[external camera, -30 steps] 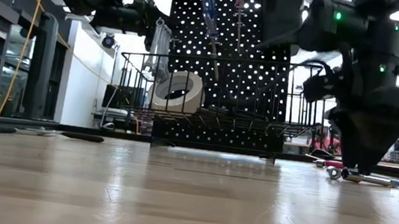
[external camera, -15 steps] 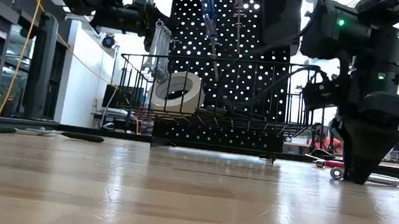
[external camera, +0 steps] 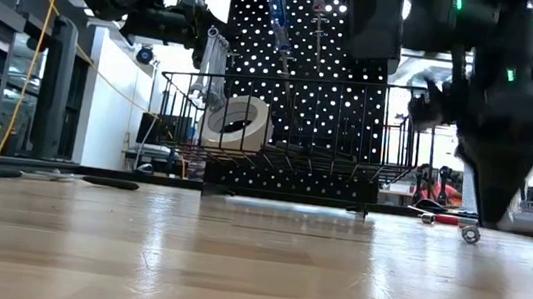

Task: Hang tools onto peg board
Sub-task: Put the extension bar in the left black bin on the pegboard

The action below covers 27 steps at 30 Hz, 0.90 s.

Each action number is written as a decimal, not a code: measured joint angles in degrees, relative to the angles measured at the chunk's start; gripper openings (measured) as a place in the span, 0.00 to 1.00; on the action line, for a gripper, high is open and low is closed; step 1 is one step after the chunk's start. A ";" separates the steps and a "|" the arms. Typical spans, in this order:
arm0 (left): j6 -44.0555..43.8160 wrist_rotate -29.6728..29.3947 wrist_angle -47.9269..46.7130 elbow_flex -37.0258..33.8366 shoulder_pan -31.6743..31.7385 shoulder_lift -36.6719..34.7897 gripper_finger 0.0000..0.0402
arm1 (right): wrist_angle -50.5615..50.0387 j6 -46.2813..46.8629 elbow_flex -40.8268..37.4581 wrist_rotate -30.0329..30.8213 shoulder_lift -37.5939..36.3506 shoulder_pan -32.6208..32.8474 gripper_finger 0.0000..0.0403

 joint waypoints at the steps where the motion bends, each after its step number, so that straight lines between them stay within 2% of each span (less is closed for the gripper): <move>1: 0.18 -0.01 0.03 0.00 0.00 0.00 0.39 | -1.59 0.00 1.47 0.02 -0.50 0.33 0.08; 8: 0.49 0.00 0.09 0.00 0.02 0.00 0.39 | -12.20 1.00 14.79 0.11 -4.60 3.17 0.08; 11: 0.49 0.00 0.11 0.00 0.02 0.00 0.39 | -11.60 -0.08 23.61 0.75 -5.79 3.61 0.08; 13: 0.51 0.00 0.11 0.00 0.02 0.00 0.39 | -9.87 -1.90 30.14 3.49 -5.85 2.89 0.08; 19: 0.51 -0.02 0.12 0.00 0.02 0.00 0.39 | 6.39 -14.39 47.96 20.54 -3.17 -3.61 0.08; 23: 0.51 -0.02 0.11 0.00 0.02 0.00 0.39 | 21.92 -27.87 56.95 23.25 0.20 -9.22 0.08; 27: 0.51 -0.07 0.13 0.00 0.02 0.00 0.39 | 29.66 -35.32 64.08 22.91 4.71 -14.57 0.08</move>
